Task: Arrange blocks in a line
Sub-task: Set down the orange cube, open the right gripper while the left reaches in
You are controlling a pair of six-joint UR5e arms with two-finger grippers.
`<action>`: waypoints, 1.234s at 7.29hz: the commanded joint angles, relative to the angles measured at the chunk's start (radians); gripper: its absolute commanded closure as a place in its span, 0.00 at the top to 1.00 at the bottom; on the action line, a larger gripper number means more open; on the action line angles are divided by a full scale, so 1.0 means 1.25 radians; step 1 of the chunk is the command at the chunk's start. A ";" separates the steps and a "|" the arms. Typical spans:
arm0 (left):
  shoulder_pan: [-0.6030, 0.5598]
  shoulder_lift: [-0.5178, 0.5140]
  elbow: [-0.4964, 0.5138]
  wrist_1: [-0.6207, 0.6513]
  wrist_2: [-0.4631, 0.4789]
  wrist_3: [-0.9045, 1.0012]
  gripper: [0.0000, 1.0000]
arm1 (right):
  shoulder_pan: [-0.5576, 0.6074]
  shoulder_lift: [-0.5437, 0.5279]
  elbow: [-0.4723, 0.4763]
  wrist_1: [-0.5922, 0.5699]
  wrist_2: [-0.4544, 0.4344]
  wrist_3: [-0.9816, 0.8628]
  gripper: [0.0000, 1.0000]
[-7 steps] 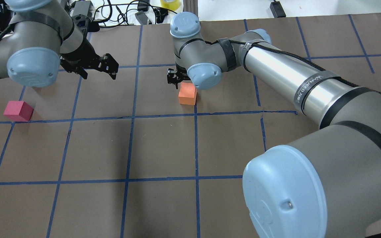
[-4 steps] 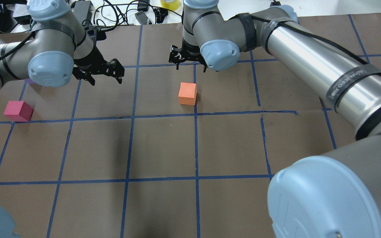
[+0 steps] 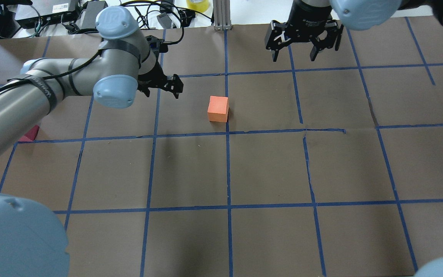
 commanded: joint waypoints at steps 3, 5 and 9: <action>-0.165 -0.107 0.048 0.108 0.001 -0.232 1.00 | -0.014 -0.094 0.072 0.022 -0.028 -0.036 1.00; -0.165 -0.136 0.048 0.112 0.003 -0.188 1.00 | -0.014 -0.108 0.083 0.024 -0.020 -0.036 1.00; -0.165 -0.170 0.073 0.116 0.069 -0.146 0.39 | -0.014 -0.124 0.095 0.008 -0.015 -0.037 1.00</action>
